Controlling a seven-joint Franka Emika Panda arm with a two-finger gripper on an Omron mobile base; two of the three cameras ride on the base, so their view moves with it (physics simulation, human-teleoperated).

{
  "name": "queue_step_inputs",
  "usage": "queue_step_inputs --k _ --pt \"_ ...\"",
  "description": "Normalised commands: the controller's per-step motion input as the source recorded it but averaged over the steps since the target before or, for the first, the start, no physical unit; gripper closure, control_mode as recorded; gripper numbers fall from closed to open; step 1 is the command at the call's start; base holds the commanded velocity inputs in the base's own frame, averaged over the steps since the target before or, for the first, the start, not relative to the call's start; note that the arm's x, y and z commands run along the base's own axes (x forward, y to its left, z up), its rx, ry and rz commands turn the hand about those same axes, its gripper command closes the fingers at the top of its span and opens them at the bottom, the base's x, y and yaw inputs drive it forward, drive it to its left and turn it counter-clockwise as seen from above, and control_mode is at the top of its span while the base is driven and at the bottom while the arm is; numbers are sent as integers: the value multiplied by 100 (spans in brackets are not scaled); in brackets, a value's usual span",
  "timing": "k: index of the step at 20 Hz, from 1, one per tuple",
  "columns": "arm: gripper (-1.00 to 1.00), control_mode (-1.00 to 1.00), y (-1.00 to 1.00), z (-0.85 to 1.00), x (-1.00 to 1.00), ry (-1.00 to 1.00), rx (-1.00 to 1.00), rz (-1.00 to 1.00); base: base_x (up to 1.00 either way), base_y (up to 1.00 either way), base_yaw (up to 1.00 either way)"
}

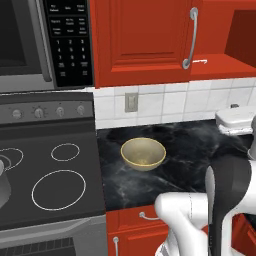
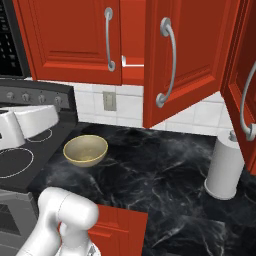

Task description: Open the cabinet and move the ladle to the pot. Then close the cabinet.

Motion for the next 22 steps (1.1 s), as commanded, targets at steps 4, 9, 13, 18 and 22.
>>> queue_step_inputs --k 4,9,13,18,22 --pt "-100 -100 2 -9 70 0 -4 -9 0 0 0" --pt "-100 -100 -1 -12 62 0 -6 -10 0 0 0" --pt "-100 -100 -10 -12 59 0 -5 -10 0 0 0" --pt "-100 -100 -19 -6 54 0 -2 -10 0 0 0" --pt "-100 -100 -31 -1 51 0 -1 -9 0 0 0"
